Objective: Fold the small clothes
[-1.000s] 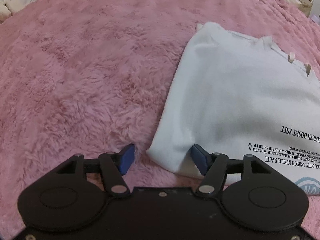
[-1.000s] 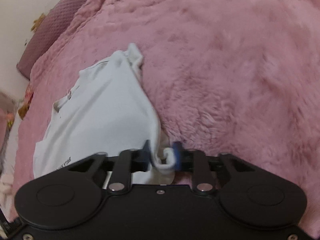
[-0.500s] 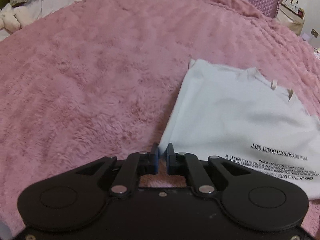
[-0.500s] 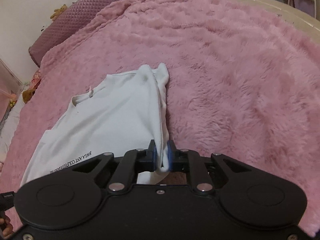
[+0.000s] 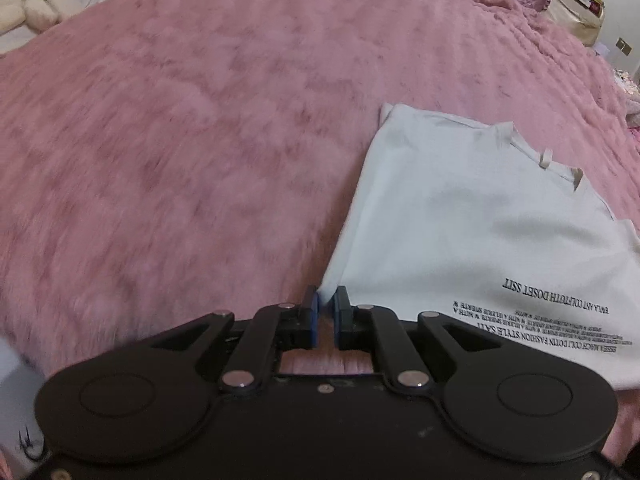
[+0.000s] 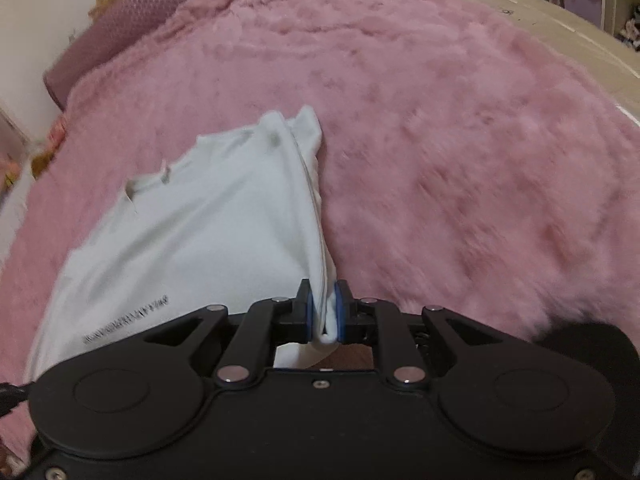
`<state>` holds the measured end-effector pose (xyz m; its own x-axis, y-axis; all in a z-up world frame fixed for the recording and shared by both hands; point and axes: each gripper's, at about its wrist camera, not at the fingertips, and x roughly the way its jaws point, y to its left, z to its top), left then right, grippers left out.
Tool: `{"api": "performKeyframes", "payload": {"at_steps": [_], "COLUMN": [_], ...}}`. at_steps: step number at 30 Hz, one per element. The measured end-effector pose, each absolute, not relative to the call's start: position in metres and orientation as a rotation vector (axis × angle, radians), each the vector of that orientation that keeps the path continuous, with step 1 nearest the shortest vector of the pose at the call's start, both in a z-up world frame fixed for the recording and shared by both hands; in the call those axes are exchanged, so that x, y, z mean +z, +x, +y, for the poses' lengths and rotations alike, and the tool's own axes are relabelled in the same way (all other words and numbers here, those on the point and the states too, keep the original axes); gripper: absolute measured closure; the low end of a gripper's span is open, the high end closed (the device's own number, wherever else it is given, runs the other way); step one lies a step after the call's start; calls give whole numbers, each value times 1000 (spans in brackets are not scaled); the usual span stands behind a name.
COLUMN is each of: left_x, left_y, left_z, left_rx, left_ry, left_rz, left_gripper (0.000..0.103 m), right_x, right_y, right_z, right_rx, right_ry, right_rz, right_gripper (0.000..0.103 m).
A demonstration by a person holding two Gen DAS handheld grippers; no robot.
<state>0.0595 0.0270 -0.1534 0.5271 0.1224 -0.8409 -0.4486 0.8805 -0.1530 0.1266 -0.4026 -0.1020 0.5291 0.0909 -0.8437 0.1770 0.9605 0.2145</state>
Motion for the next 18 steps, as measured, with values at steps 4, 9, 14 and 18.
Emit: {"api": "performKeyframes", "payload": {"at_steps": [4, 9, 14, 18], "left_x": [-166, -210, -191, -170], "left_y": [48, 58, 53, 67], "left_z": [13, 37, 43, 30], "left_rx": [372, 450, 481, 454], "left_ry": [-264, -280, -277, -213], "left_rz": [992, 1092, 1009, 929], "left_gripper": [103, 103, 69, 62], "right_x": [-114, -151, -144, -113], "right_y": [125, 137, 133, 129], "right_z": [-407, -404, -400, -388], "right_rx": [-88, -149, -170, -264], "right_ry": [302, 251, 212, 62], "right_rz": [1039, 1094, 1053, 928], "right_gripper": [97, 94, 80, 70]}}
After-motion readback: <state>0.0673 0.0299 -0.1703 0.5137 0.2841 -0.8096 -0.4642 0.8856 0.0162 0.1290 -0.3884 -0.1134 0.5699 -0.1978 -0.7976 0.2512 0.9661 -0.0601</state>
